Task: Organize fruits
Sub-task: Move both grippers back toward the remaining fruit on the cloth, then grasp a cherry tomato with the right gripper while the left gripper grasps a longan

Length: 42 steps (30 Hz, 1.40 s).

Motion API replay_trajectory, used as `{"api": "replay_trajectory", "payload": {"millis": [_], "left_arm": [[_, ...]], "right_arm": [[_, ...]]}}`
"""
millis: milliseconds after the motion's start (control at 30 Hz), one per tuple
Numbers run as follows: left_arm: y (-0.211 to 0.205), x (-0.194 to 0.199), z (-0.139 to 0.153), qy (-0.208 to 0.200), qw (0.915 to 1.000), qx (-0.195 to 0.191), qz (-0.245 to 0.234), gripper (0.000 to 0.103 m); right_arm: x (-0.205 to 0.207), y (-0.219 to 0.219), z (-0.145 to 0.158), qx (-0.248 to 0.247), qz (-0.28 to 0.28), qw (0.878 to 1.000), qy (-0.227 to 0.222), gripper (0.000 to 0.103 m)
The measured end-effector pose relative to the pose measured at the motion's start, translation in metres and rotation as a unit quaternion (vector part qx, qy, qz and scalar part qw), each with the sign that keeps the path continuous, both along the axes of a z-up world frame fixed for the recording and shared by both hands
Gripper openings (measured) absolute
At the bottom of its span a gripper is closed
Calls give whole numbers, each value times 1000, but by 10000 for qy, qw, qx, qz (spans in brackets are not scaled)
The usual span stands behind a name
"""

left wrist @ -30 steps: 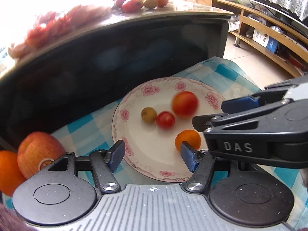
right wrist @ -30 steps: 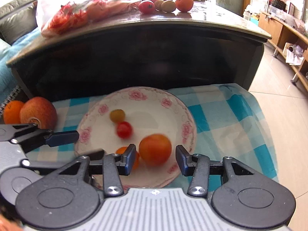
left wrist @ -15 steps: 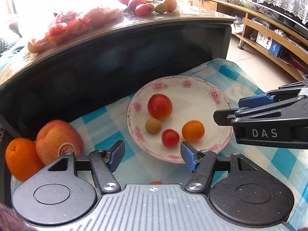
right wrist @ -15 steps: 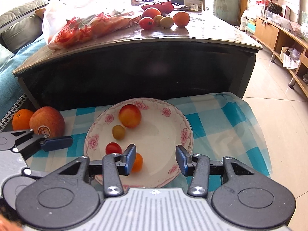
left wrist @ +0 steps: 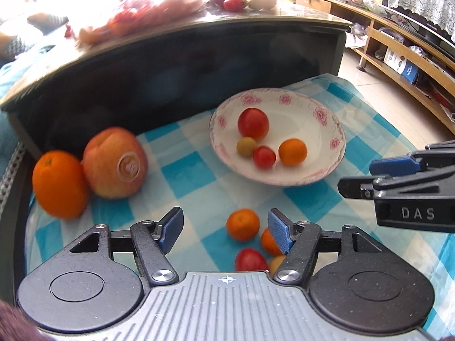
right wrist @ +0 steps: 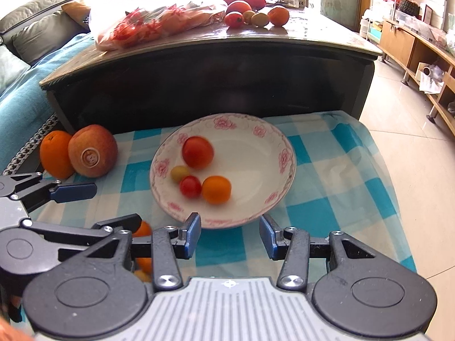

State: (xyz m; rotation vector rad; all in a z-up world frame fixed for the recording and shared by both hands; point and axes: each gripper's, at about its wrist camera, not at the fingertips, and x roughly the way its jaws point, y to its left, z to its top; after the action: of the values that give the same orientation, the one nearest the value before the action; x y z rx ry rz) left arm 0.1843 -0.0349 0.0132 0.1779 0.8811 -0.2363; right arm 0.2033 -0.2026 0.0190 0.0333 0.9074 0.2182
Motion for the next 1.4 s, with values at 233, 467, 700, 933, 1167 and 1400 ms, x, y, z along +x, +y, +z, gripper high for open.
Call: {"api": "replay_trajectory", "payload": {"millis": [233,467,700,933,1167,1400], "left_arm": [[6,-22,-3,78,9999,-62,-25,73],[9,-38,-10,181,9998,-86,-60,74],[21,-49,-8,207,9996,-193,26,74],[27,-52,-13,317,9992,-243,58,74],[27,-54,-12,321,9989,-336,14,74],[28,-54,-16,404,9986,-330,15,74]], "right_arm": [[-22,8,-7,4,99,9998,143,48],[-40,15,-18,-33,205,9992,339,48],[-50,20,-28,-67,281,9980,567,48],[-50,30,-33,-95,453,9969,641,48],[-50,39,-36,-89,694,9953,673,48],[-49,46,-47,-180,866,9927,823,48]]}}
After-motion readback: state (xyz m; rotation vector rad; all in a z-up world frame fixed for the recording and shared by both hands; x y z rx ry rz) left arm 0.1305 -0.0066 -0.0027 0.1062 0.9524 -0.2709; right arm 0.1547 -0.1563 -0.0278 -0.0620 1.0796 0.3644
